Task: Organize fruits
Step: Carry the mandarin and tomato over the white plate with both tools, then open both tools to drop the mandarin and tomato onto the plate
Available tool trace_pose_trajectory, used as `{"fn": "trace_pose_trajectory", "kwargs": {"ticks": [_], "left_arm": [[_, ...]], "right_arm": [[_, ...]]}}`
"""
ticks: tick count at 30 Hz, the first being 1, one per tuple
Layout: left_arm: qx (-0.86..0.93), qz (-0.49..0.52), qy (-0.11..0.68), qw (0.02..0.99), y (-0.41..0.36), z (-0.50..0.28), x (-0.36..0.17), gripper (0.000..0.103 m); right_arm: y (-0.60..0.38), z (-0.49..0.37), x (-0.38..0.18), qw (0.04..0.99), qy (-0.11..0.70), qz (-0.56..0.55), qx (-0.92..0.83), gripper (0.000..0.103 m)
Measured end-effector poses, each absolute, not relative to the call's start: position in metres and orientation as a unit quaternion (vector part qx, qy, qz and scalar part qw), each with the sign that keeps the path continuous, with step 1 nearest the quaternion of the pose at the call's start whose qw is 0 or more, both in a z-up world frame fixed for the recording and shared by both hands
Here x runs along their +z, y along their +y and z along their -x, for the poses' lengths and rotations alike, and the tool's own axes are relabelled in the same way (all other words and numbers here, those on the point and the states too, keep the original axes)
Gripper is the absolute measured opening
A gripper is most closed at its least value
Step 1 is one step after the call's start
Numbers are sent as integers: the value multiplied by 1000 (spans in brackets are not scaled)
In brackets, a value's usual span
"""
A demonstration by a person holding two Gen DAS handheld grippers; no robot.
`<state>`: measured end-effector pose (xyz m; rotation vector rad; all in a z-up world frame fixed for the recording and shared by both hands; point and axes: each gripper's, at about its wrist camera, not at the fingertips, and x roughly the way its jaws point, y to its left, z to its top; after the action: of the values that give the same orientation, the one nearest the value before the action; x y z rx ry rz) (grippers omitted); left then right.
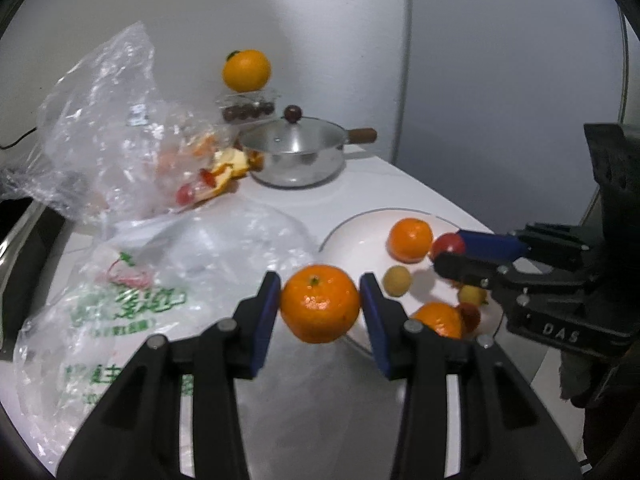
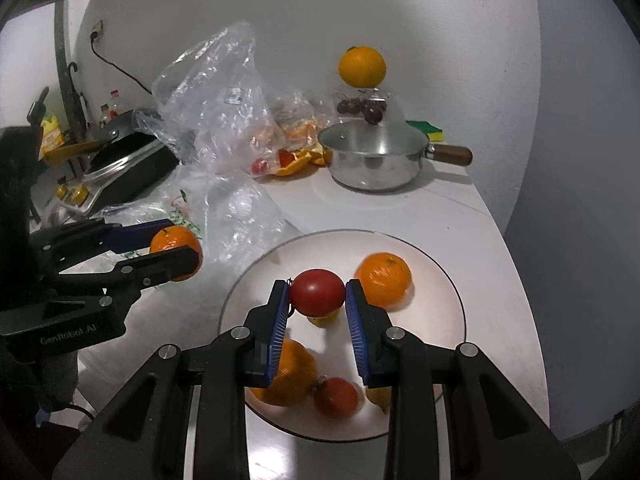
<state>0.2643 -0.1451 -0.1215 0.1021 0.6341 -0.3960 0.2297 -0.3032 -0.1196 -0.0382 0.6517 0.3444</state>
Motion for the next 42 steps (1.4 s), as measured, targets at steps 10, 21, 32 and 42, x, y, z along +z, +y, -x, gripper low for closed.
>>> {"fn": "trace_pose_trajectory", "kwargs": {"ticks": [10,21,32,42], "left_arm": [[-202,-62,326,921,-166,-274,-134,42],[-200,-72,340,916,-178,-283,-144,42],[-204,-69,350,912,-179,-286,-149,43],[-206,-74,350,911,-180,-286,-149,45]], "right_arm": [[-324,-231,-133,931,328,5,158,31],[-332,-239,-147,926,342,2,159,31],[-326,-243,-150,924,345,10,165,31],[-320,-244,-150,922,352,16,160,32]]}}
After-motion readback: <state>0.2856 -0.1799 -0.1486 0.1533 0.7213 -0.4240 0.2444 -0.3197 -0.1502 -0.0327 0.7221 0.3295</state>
